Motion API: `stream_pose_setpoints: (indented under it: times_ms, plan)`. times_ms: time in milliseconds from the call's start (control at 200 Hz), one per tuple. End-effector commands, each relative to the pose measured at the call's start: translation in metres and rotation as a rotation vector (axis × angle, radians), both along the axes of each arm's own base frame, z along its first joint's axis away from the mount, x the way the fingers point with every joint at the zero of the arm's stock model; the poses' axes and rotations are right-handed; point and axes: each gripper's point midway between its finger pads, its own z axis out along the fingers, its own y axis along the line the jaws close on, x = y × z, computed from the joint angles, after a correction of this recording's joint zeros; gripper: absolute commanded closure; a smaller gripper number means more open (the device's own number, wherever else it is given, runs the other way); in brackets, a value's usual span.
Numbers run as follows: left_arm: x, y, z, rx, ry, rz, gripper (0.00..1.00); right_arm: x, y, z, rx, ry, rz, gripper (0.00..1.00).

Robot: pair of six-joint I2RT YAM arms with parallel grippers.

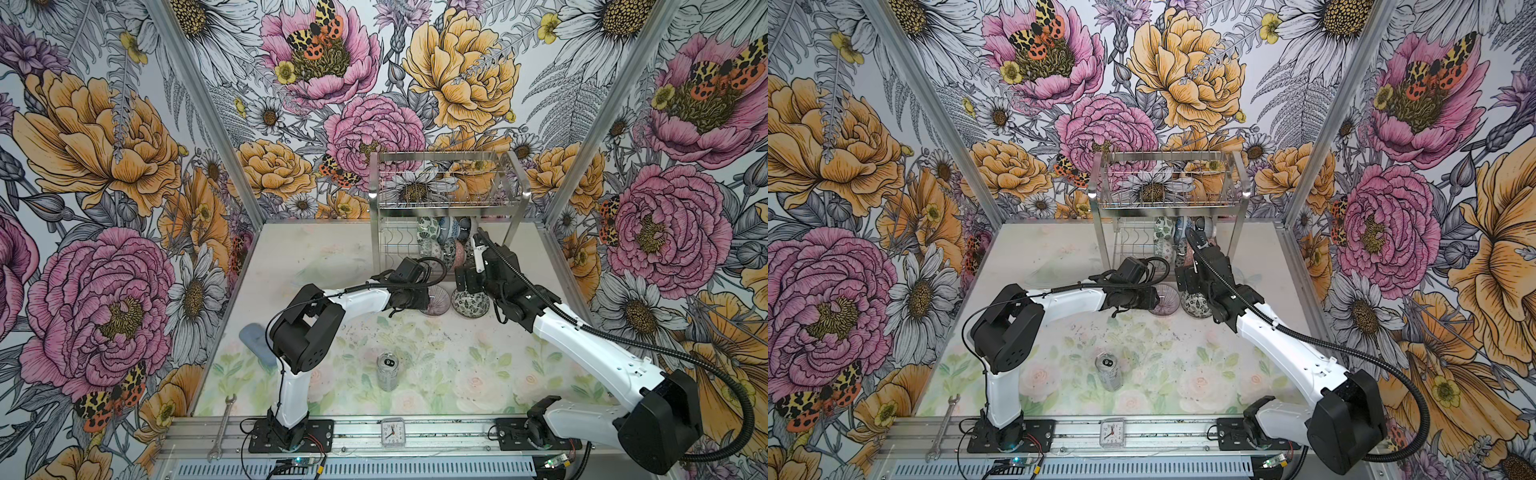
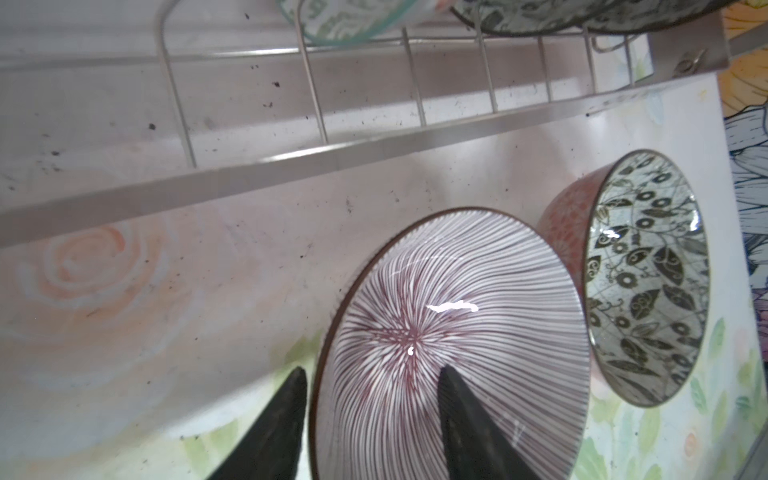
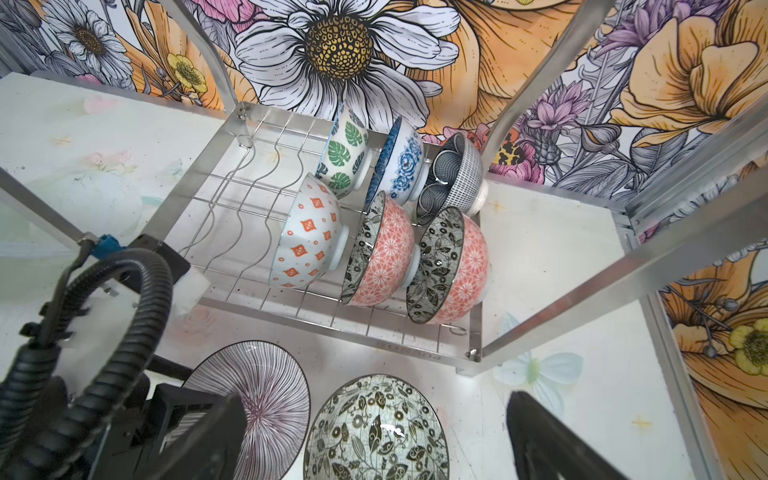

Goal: Load the bowls into the dish rack
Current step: 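Grasp the purple striped bowl rim with left gripper while right gripper withdraws, then lift the purple striped bowl with left gripper while right gripper grasps its rim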

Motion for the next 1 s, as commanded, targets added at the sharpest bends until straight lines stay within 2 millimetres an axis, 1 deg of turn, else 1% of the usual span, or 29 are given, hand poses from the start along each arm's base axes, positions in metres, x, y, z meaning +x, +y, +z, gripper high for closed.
stream_pose_setpoints:
  times_ms: [0,210,395,505,671,706,711,726,836,901,996]
  plan:
    - [0.006,-0.008,0.006,-0.031,-0.002,-0.010,0.58,0.006,0.003,0.018,0.011,-0.038,0.019,0.00]
    - [0.008,-0.002,0.008,-0.018,-0.002,0.004,0.82,0.003,0.001,0.017,0.016,-0.036,0.017,0.00]
    - [0.006,0.007,0.013,0.000,-0.007,0.015,1.00,0.001,0.000,0.021,0.027,-0.045,0.017,0.01]
    - [0.003,0.016,0.021,0.019,-0.024,0.022,1.00,-0.001,0.000,0.024,0.031,-0.051,0.020,0.00]
    - [-0.002,0.034,0.035,0.051,-0.056,0.043,1.00,-0.002,0.000,0.024,0.032,-0.043,0.027,0.01]
    - [-0.002,0.038,0.032,0.060,-0.052,0.048,1.00,-0.003,0.001,0.025,0.035,-0.043,0.029,0.01]
    - [-0.002,0.039,0.040,0.050,-0.064,0.049,1.00,-0.003,0.001,0.025,0.034,-0.042,0.029,0.01]
    - [-0.002,0.040,0.048,0.041,-0.078,0.051,1.00,-0.003,0.001,0.025,0.036,-0.040,0.032,0.00]
    - [-0.006,0.047,0.067,0.040,-0.115,0.052,1.00,-0.006,0.002,0.029,0.052,-0.040,0.038,0.01]
    - [-0.007,0.051,0.081,0.032,-0.151,0.058,1.00,-0.008,0.003,0.033,0.070,-0.039,0.038,0.01]
    - [-0.006,0.056,0.108,0.023,-0.222,0.068,1.00,-0.013,0.006,0.039,0.103,-0.028,0.045,0.01]
